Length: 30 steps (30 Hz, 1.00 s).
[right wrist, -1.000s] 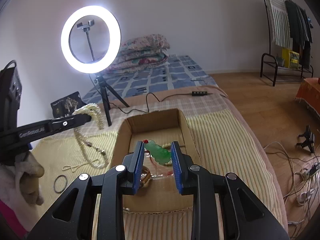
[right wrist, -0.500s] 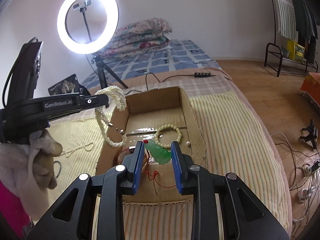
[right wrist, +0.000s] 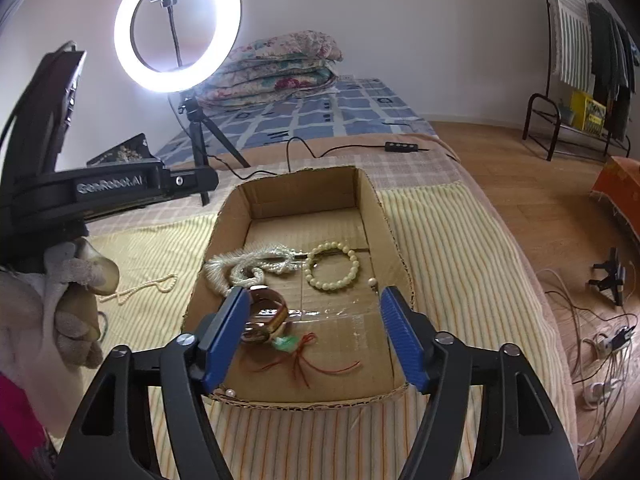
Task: Organize jewelry
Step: 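Open both tools to drop the necklace and pendant, then withdraw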
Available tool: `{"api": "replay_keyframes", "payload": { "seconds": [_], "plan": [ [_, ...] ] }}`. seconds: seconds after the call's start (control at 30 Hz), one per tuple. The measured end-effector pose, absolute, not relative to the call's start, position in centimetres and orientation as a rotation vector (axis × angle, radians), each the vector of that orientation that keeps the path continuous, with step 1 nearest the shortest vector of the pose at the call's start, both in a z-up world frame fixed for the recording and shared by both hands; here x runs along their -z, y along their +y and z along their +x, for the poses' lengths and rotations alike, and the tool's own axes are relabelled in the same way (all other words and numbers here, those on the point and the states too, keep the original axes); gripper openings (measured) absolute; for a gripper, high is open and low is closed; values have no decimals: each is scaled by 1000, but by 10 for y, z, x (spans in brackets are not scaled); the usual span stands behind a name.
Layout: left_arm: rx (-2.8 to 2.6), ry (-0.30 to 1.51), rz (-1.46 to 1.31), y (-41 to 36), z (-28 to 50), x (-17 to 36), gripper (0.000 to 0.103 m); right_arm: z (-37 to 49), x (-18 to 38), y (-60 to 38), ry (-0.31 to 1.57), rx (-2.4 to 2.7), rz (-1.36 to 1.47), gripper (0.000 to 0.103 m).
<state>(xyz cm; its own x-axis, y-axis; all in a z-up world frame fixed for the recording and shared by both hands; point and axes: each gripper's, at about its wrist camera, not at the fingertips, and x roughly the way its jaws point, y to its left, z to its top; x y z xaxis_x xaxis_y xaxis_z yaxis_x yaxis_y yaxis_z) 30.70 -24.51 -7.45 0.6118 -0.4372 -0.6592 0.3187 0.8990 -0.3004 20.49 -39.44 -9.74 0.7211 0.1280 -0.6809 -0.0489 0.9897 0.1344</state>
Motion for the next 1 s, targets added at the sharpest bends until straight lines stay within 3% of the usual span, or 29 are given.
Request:
{"api": "replay_keyframes", "payload": {
  "seconds": [0.5,1.0],
  "plan": [
    [428,772,-133,-223,290,52,41,199,83,-374,748,-106,59,69],
    [367,727,-134,-140,266,24,42,191,64,-331,722,-157,15,69]
  ]
}}
